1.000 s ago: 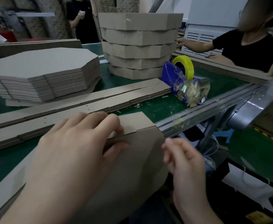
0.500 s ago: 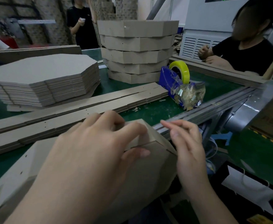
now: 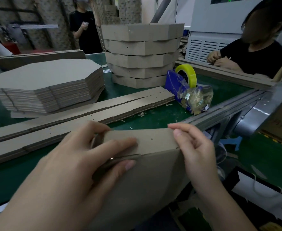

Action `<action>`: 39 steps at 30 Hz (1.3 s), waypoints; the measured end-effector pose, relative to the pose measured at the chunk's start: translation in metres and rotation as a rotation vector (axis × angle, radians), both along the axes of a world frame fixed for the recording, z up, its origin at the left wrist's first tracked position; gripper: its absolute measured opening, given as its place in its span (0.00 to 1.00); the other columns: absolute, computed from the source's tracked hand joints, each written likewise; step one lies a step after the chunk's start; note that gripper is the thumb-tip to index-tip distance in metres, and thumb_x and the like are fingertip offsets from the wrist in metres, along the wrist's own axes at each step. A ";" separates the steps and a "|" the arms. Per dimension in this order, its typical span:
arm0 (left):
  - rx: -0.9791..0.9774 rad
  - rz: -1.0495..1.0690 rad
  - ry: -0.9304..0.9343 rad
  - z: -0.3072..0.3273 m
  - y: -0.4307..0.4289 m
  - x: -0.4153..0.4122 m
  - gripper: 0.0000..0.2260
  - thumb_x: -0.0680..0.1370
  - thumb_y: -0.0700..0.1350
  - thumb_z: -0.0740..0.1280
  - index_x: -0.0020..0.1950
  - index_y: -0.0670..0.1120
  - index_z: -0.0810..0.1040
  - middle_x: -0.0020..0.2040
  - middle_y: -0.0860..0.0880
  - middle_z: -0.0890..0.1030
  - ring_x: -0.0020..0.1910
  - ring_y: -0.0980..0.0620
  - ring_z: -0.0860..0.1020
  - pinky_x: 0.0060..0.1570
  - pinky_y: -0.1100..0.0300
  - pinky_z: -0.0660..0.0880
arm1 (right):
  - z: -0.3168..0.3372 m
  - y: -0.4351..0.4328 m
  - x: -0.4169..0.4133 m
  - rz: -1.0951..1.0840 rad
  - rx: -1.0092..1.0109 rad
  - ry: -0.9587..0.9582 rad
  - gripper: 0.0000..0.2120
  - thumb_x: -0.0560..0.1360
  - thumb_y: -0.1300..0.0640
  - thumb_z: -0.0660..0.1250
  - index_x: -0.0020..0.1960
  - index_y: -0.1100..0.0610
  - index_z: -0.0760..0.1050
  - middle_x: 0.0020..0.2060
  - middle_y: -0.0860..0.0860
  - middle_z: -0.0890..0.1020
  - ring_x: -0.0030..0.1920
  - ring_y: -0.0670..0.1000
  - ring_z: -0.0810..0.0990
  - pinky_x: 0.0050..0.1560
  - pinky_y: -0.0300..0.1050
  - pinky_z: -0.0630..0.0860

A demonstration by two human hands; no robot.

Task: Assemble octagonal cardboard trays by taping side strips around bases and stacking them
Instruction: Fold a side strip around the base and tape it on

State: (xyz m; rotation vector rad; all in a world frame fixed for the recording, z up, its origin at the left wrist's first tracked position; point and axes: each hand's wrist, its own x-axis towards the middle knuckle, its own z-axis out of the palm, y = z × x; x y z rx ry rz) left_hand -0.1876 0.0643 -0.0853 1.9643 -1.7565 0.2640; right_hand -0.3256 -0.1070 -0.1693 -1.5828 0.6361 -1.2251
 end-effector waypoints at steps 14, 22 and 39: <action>0.038 0.052 -0.141 -0.008 -0.023 0.006 0.17 0.76 0.61 0.57 0.56 0.61 0.82 0.51 0.54 0.80 0.48 0.48 0.79 0.37 0.52 0.77 | 0.003 0.007 0.008 0.180 0.086 -0.035 0.11 0.70 0.55 0.69 0.53 0.51 0.81 0.42 0.47 0.86 0.42 0.43 0.83 0.40 0.32 0.75; -0.026 0.024 -0.190 -0.014 -0.030 0.009 0.16 0.76 0.58 0.57 0.55 0.59 0.83 0.49 0.51 0.81 0.43 0.45 0.80 0.36 0.53 0.75 | 0.005 0.000 0.007 0.210 0.078 -0.003 0.11 0.72 0.54 0.67 0.53 0.51 0.81 0.41 0.50 0.84 0.43 0.42 0.82 0.42 0.29 0.73; -0.056 0.021 -0.149 -0.016 -0.036 0.015 0.17 0.76 0.59 0.56 0.54 0.61 0.83 0.48 0.55 0.81 0.42 0.48 0.79 0.34 0.58 0.71 | 0.050 -0.251 -0.009 -0.267 0.290 0.582 0.14 0.76 0.44 0.62 0.51 0.51 0.80 0.36 0.51 0.75 0.28 0.49 0.66 0.29 0.41 0.63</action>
